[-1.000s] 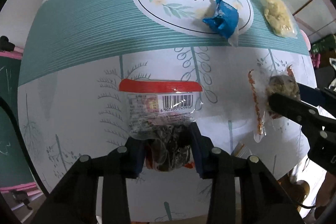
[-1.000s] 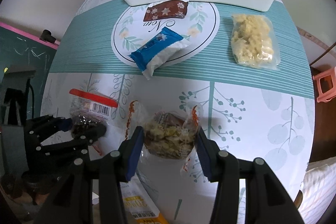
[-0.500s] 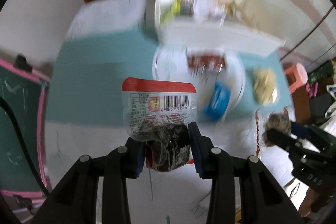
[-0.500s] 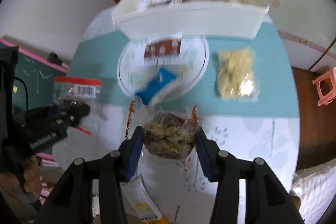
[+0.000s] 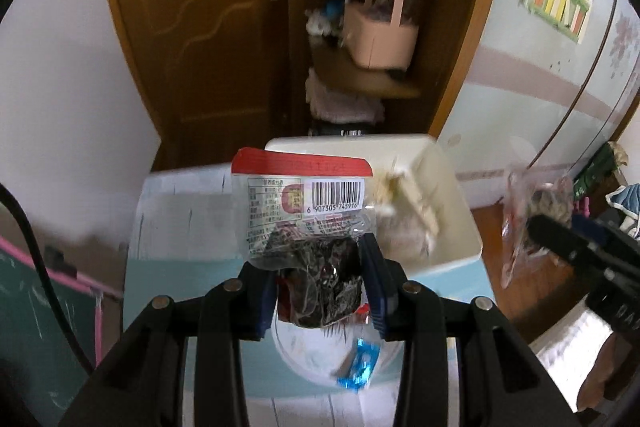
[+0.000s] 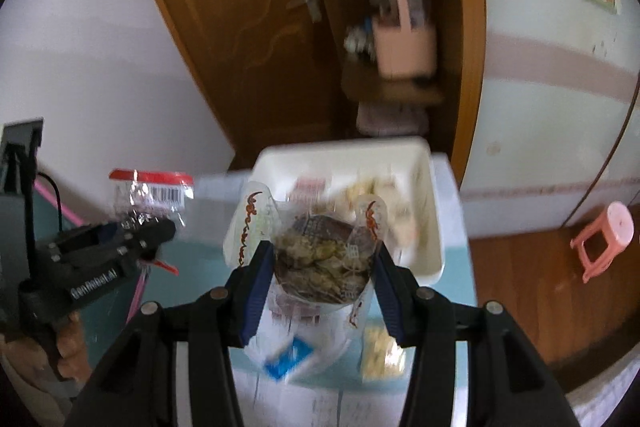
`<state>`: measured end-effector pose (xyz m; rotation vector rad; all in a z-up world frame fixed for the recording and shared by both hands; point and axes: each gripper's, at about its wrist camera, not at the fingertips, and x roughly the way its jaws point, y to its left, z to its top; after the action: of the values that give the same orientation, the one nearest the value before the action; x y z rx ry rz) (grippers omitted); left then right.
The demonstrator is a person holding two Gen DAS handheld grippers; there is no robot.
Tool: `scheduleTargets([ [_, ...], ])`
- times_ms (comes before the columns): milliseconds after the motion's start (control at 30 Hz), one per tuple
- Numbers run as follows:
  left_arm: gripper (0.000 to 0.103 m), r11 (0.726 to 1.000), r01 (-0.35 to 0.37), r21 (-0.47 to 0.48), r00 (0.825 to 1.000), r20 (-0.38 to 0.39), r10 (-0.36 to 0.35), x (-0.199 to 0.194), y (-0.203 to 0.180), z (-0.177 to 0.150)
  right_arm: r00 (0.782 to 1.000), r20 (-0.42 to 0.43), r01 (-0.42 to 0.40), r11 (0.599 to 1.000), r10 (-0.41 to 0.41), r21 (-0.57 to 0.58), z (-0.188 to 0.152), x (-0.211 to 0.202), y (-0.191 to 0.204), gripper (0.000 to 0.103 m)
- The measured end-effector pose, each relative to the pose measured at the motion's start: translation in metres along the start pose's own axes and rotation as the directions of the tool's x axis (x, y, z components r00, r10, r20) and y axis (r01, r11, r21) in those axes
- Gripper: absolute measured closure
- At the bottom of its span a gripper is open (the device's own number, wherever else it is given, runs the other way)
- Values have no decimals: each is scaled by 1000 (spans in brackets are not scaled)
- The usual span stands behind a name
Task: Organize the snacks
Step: 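Carry both bags over the white tray and release them inside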
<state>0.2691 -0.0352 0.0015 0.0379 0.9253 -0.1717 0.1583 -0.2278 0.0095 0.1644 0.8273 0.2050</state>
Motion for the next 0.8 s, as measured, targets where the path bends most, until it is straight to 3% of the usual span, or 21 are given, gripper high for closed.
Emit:
scheduleTargets([
  [200, 66, 1000, -12, 26, 999, 42, 11, 15, -12, 48, 994, 107, 35, 999, -37, 22, 57, -11, -4, 54],
  [300, 66, 1000, -13, 18, 999, 38, 12, 32, -10, 65, 991, 121, 47, 998, -50, 29, 72, -3, -6, 54],
  [633, 66, 1000, -19, 4, 998, -58, 20, 99, 0, 77, 996, 11, 85, 994, -86, 62, 86, 65, -20, 53],
  [667, 56, 1000, -18, 3, 998, -67, 19, 105, 0, 79, 996, -5, 88, 994, -88, 68, 86, 73, -21, 53],
  [700, 35, 1000, -15, 2, 997, -74, 15, 109, 1, 79, 996, -19, 88, 994, -87, 72, 87, 80, -23, 52],
  [767, 14, 1000, -2, -16, 997, -72, 1, 116, 4, 79, 996, -40, 84, 993, -81, 86, 87, 91, -27, 52],
  [800, 14, 1000, 6, -23, 998, -67, -8, 116, 6, 77, 996, -51, 84, 992, -79, 97, 87, 95, -29, 52],
])
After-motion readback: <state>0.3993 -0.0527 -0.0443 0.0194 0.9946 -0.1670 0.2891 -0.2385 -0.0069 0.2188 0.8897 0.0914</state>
